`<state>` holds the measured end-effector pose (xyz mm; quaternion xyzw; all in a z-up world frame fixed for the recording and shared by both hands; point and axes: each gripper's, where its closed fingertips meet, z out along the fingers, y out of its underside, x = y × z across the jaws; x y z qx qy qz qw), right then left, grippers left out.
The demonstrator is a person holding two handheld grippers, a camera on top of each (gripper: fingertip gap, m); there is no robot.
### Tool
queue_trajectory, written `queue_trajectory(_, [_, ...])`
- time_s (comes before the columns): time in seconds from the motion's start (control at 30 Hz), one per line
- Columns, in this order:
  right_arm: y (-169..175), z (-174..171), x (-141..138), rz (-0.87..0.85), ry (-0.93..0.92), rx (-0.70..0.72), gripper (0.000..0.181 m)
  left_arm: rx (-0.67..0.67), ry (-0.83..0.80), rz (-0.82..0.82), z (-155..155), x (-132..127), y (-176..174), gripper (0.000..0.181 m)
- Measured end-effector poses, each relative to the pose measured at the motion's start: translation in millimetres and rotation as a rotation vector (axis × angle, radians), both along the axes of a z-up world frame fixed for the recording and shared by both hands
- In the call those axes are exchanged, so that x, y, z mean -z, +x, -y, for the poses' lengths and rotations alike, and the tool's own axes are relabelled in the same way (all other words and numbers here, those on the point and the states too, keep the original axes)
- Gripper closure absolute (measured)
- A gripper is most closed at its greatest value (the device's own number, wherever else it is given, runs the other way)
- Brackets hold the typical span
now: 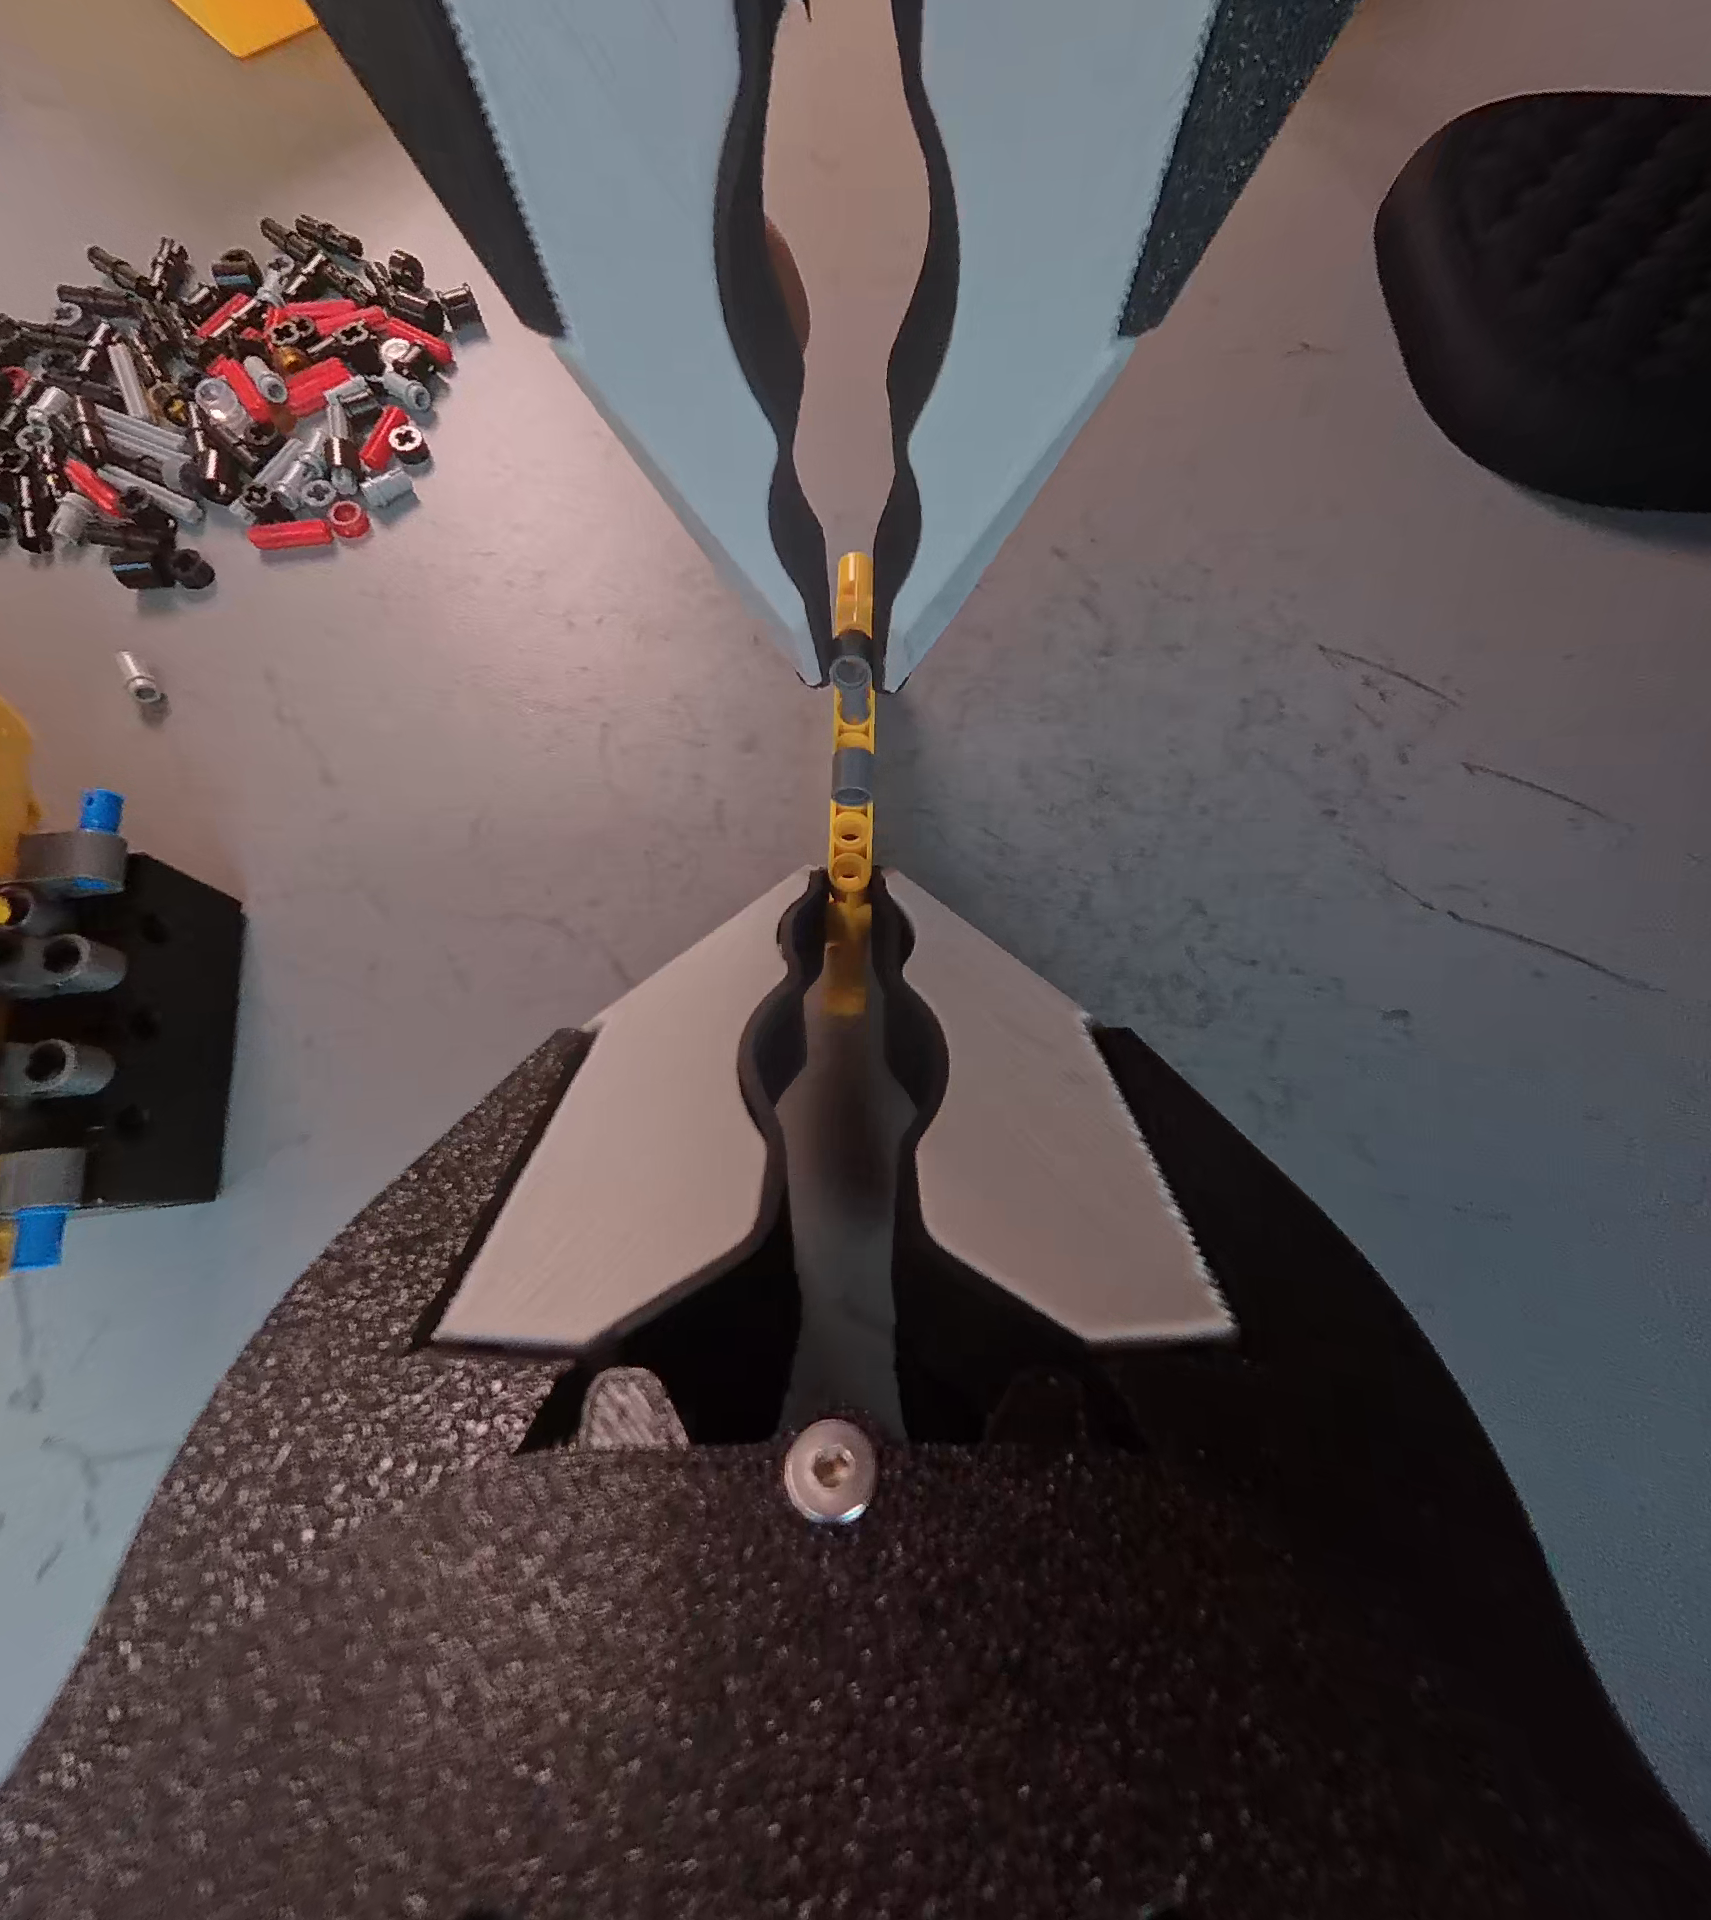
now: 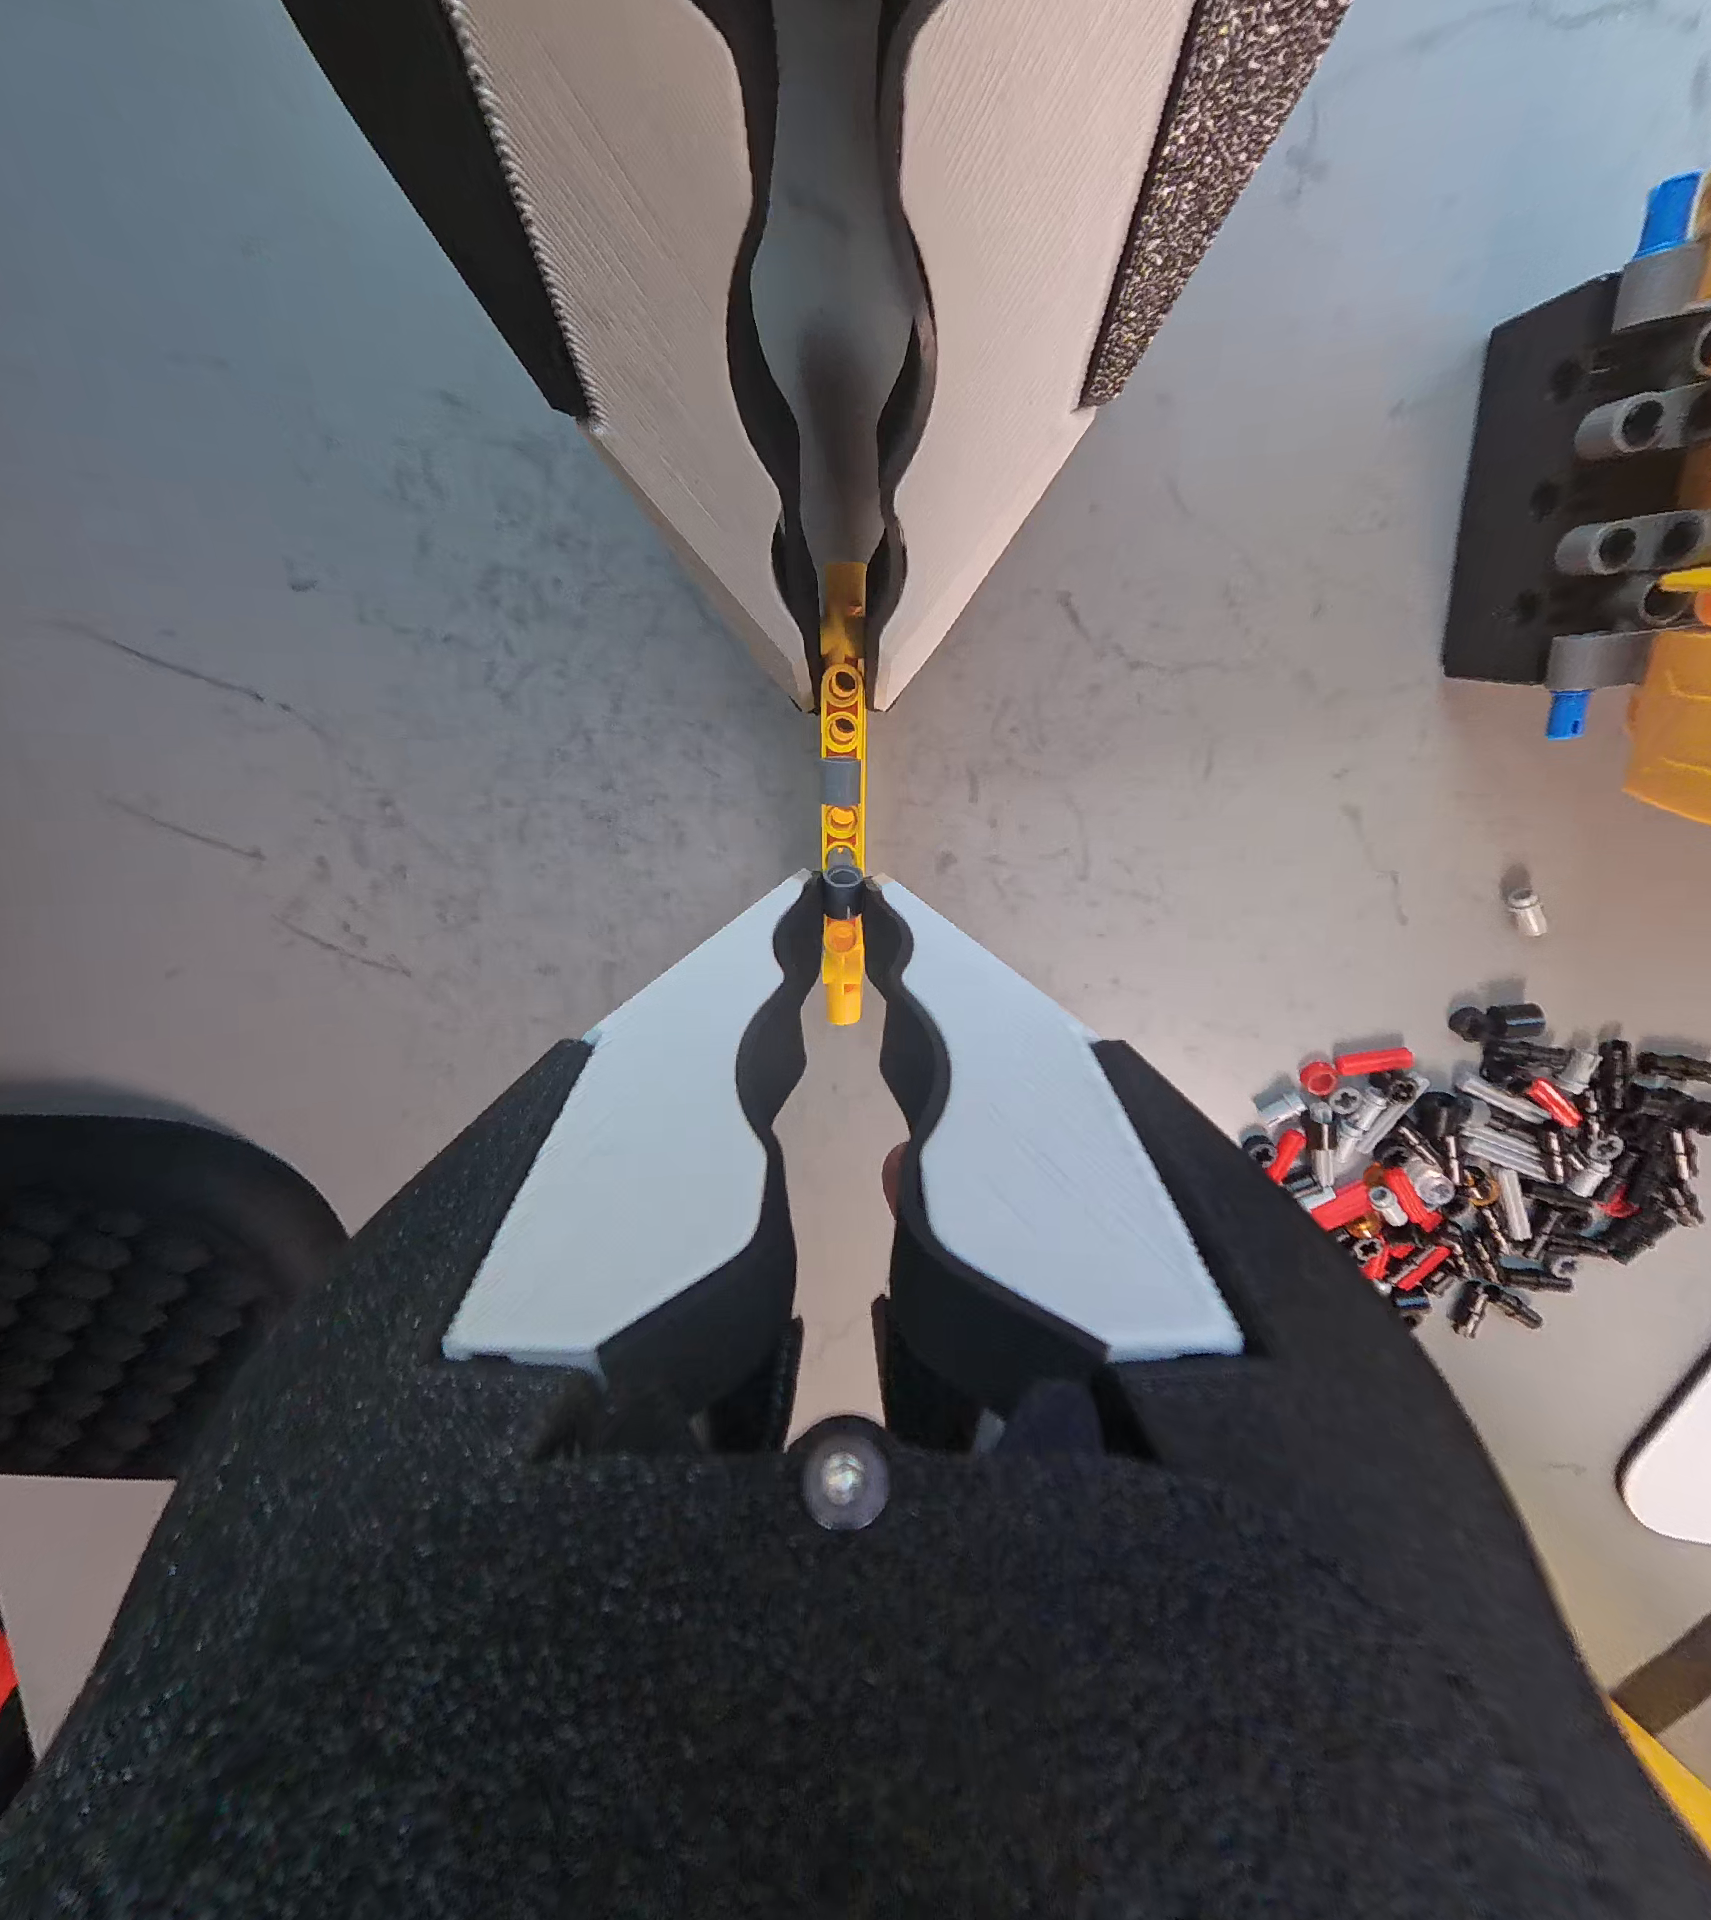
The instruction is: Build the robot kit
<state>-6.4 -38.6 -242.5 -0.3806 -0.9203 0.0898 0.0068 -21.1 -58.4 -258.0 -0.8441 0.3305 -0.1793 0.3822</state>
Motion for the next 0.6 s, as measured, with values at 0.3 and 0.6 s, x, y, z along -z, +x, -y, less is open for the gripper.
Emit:
queue_trajectory(0.3, [-2.0,0.4,-2.1,0.004,0.054,-0.012,0.175,-0.007,-0.02,0.048,0.3,-4.2,1.0,0.175])
queue_trajectory(0.6, [-3.3,1.1,-0.3,-0.01,0.057,0.008,0.175,-0.012,-0.047,0.05,1.6,-0.4,-0.2,0.174])
